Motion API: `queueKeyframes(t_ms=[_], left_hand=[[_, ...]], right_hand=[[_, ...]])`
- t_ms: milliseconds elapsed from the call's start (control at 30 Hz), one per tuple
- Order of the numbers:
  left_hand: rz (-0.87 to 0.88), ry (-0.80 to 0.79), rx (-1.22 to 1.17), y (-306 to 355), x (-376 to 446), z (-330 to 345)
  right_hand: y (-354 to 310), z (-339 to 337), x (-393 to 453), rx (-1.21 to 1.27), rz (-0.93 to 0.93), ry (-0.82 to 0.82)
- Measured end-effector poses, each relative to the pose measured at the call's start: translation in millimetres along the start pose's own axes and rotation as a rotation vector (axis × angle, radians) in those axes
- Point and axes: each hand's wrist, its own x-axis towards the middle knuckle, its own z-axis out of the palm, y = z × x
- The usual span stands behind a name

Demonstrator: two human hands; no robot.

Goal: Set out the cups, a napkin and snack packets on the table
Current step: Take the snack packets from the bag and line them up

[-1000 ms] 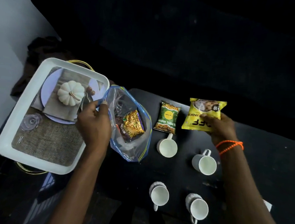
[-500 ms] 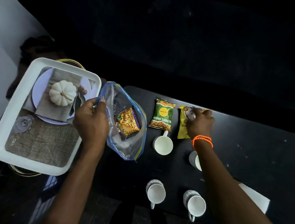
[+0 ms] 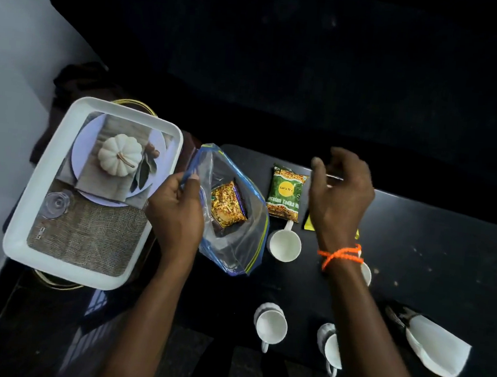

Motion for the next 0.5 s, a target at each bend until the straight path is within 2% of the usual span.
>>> queueKeyframes(t_ms=[33,100,133,200,267,367,500], left_hand=[[0.001,-0.002,-0.007,-1,-1,0],[0.018,0.004,-0.018,-1,-3,-1],[0.030,0.014,-0.019,0,-4,-1],[0.047,0.039,-0.020,3,-4,-2],[0.044,0.053,-0.019,3,-3,-4],[0.023,0.031,0.005,-4,-6,-6],[0.024,0.021,0.025,-13,-7,-9]], right_hand=[[-26,0,-14,0.131,-0.131,0.019],[-62,11,-45,0.228,-0.307,-0.115],[-71,24,-58,0.185,-0.317,-0.257],[-72,57,-75,-0.070,-0.232,-0.608],[-57,89,-80,-0.356,-0.089,-0.818],[-32,118,-79,-0.537,0.078,-0.805],[-24,136,-82,-0.403,0.183,-0.714]])
